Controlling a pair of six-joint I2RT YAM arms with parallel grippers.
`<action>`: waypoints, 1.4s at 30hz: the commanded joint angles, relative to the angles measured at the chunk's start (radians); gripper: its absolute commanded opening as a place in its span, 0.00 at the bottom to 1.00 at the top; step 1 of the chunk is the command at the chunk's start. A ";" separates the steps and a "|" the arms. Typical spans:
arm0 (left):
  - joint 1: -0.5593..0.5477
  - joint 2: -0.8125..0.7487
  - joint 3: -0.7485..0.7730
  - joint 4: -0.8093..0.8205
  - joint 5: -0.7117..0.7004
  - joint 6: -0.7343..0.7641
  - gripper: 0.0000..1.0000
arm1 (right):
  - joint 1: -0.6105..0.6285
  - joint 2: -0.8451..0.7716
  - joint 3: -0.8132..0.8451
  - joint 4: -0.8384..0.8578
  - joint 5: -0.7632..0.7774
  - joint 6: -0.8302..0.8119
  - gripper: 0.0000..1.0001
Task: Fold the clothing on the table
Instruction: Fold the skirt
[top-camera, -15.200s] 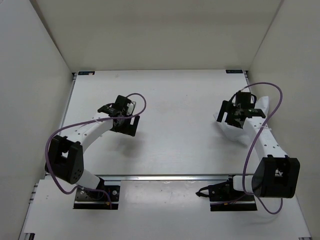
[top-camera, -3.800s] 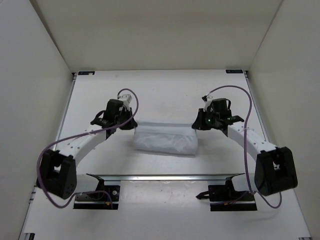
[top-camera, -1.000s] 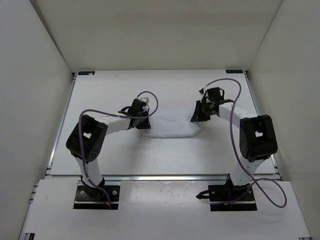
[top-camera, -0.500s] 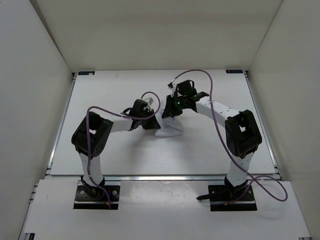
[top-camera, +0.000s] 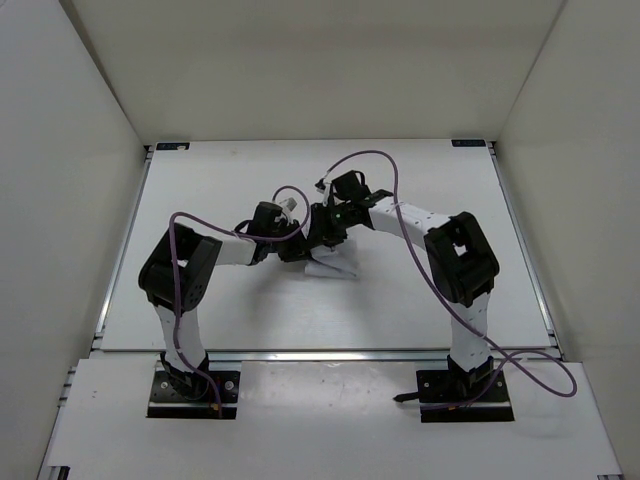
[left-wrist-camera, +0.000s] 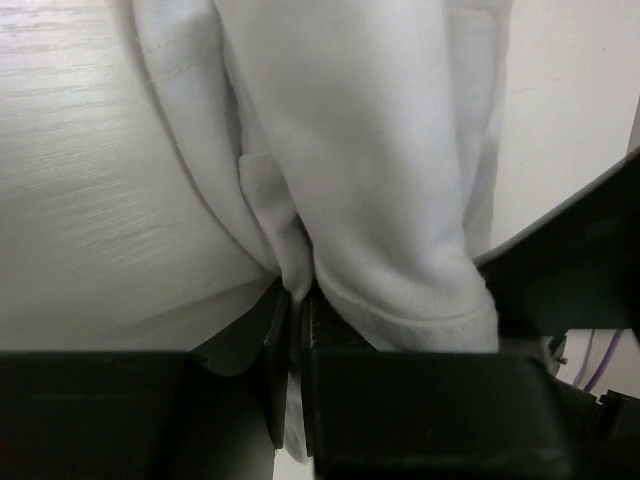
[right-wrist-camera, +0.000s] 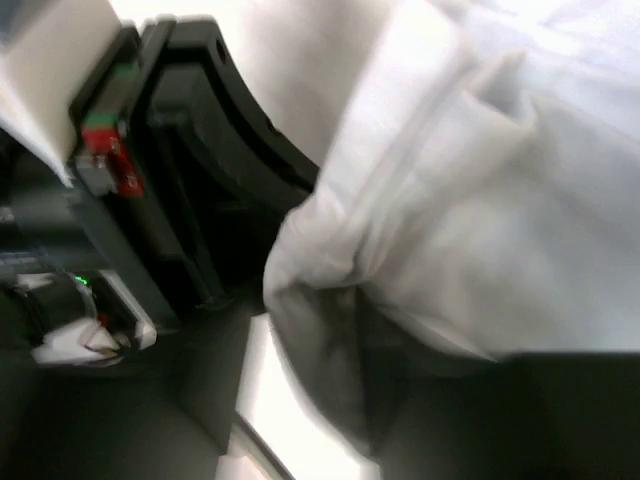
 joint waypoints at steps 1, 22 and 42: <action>0.013 -0.007 -0.043 -0.126 -0.021 0.036 0.12 | -0.010 -0.046 0.055 -0.030 0.019 -0.012 0.48; 0.010 -0.136 -0.092 -0.171 -0.025 0.038 0.19 | -0.059 -0.303 -0.342 0.020 0.160 -0.041 0.00; -0.027 -0.093 -0.146 -0.050 -0.037 -0.085 0.10 | 0.013 -0.267 -0.430 0.187 0.053 -0.027 0.00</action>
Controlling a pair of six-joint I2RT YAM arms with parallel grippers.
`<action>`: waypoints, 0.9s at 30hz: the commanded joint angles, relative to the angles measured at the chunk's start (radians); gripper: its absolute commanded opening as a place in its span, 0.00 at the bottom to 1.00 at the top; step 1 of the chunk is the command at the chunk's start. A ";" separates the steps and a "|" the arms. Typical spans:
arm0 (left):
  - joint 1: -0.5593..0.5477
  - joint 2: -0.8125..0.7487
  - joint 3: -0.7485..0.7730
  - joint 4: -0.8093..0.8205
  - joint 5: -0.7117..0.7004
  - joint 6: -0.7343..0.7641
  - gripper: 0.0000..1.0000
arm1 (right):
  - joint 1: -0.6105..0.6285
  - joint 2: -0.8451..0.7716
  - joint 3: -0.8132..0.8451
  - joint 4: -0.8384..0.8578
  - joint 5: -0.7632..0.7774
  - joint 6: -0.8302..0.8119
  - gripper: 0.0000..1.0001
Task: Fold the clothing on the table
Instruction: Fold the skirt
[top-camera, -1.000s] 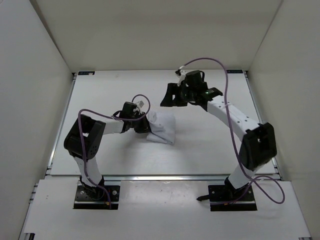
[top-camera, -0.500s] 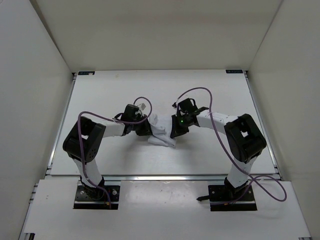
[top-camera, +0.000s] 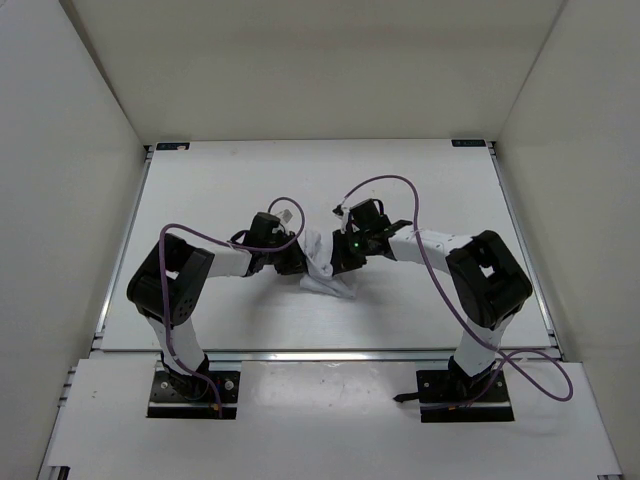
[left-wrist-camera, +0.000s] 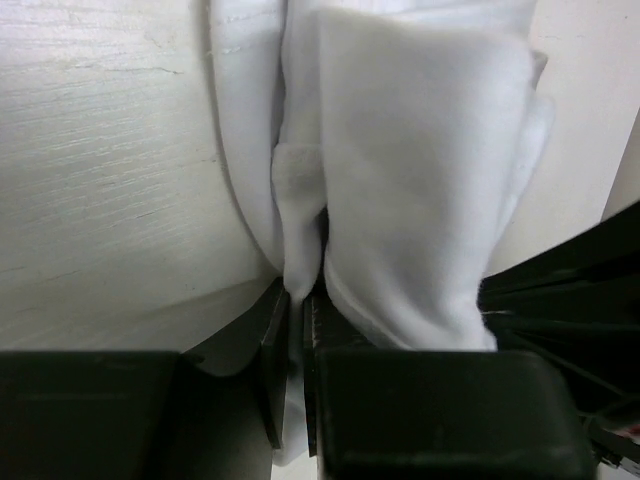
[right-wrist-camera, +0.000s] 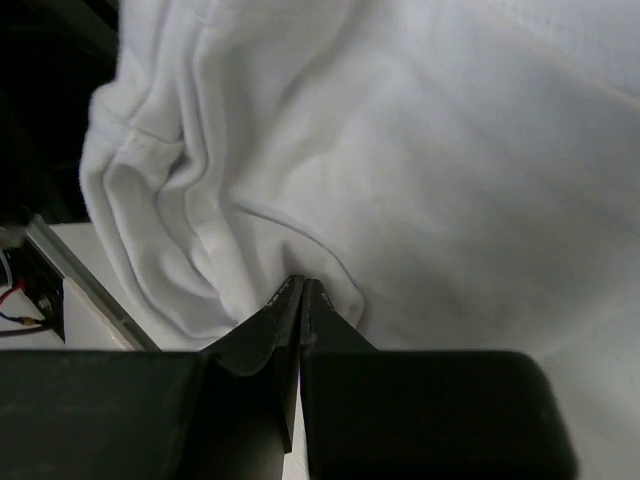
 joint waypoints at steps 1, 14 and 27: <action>0.002 0.018 -0.031 -0.012 -0.021 -0.014 0.09 | 0.005 -0.033 -0.061 0.042 -0.070 -0.006 0.00; -0.024 0.021 -0.072 0.051 -0.024 -0.094 0.05 | 0.047 -0.173 -0.155 0.269 -0.219 0.053 0.00; -0.084 -0.010 -0.107 0.073 -0.055 -0.157 0.03 | -0.123 -0.444 -0.288 0.146 -0.127 -0.004 0.32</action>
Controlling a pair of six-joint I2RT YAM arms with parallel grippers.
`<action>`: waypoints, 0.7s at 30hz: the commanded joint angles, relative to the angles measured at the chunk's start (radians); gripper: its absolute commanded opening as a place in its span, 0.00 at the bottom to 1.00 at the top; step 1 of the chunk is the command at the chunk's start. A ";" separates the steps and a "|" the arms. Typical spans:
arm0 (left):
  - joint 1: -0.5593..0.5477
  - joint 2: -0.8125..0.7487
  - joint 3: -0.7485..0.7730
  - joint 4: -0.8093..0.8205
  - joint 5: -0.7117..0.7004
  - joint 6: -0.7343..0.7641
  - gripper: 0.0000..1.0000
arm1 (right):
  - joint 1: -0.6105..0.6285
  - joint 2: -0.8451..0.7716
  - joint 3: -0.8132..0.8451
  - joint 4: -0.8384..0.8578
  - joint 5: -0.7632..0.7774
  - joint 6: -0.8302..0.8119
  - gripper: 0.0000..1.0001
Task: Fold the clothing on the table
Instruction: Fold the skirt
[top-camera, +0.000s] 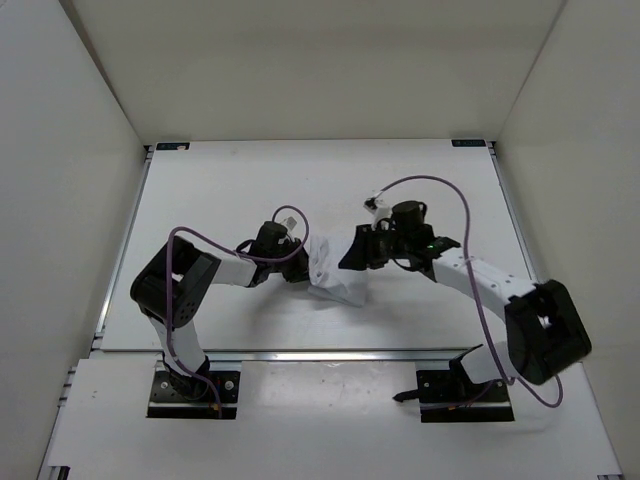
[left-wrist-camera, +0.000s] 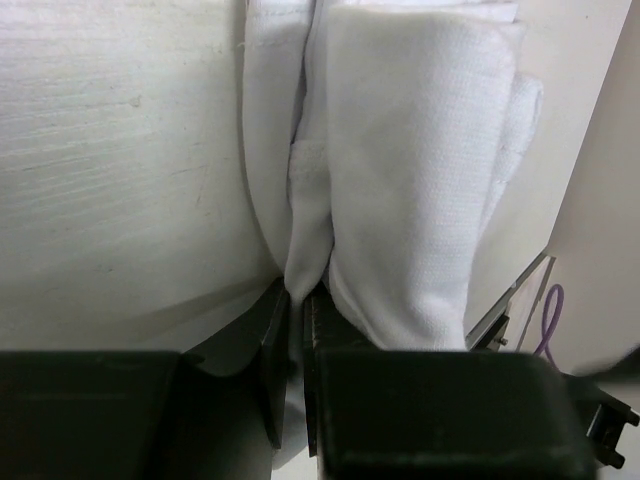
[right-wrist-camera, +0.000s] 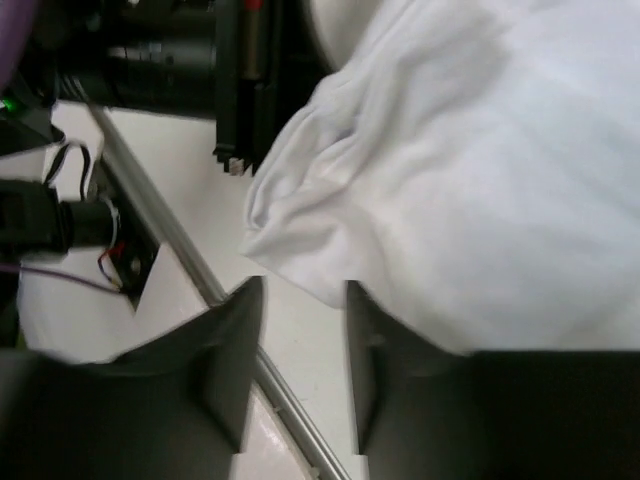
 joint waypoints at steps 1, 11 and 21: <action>-0.014 -0.009 -0.040 -0.054 -0.038 -0.003 0.03 | -0.080 -0.138 -0.085 -0.035 0.048 -0.056 0.39; -0.053 -0.015 -0.025 -0.072 -0.061 -0.010 0.03 | -0.077 -0.086 -0.145 0.015 0.163 0.009 0.00; -0.065 0.023 -0.025 -0.028 -0.048 -0.040 0.03 | 0.009 0.078 -0.045 0.080 0.099 0.006 0.00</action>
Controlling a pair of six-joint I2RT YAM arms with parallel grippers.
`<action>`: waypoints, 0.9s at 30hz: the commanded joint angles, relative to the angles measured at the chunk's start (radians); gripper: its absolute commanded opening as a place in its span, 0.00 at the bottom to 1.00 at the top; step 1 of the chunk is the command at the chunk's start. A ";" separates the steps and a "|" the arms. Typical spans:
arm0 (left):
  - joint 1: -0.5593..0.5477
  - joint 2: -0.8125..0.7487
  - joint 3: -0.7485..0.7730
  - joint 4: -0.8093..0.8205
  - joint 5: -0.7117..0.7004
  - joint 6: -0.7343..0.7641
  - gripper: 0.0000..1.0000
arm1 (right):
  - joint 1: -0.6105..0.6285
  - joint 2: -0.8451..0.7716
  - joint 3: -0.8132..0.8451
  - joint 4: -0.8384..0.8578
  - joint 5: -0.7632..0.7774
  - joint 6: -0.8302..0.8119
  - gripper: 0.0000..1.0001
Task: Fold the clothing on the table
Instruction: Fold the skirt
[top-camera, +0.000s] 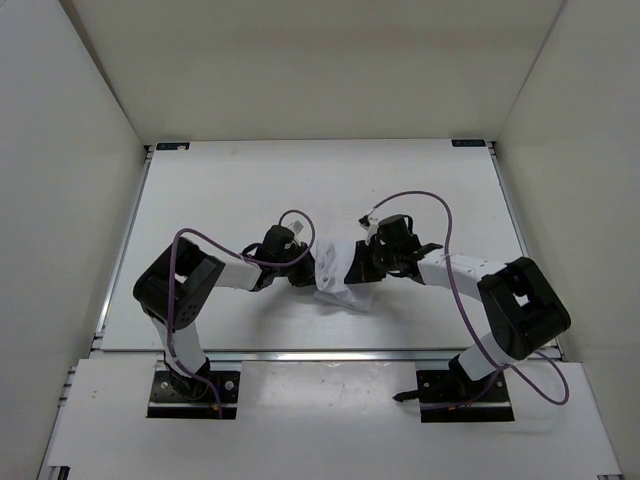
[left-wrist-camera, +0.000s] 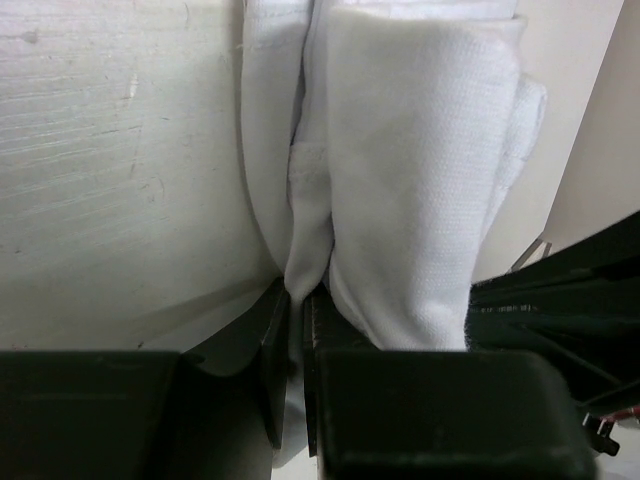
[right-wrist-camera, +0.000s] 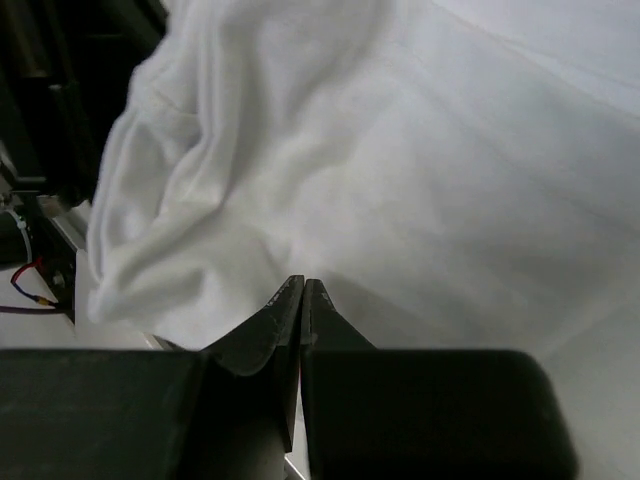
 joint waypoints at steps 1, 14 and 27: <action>-0.011 0.023 -0.015 -0.049 -0.032 0.003 0.02 | 0.043 -0.001 0.047 0.073 -0.027 0.001 0.00; 0.049 0.061 -0.003 0.033 -0.012 -0.057 0.02 | 0.156 0.022 0.004 0.114 -0.127 0.029 0.00; 0.199 -0.139 -0.018 -0.047 0.070 0.044 0.73 | 0.053 -0.089 0.080 0.067 -0.124 0.012 0.00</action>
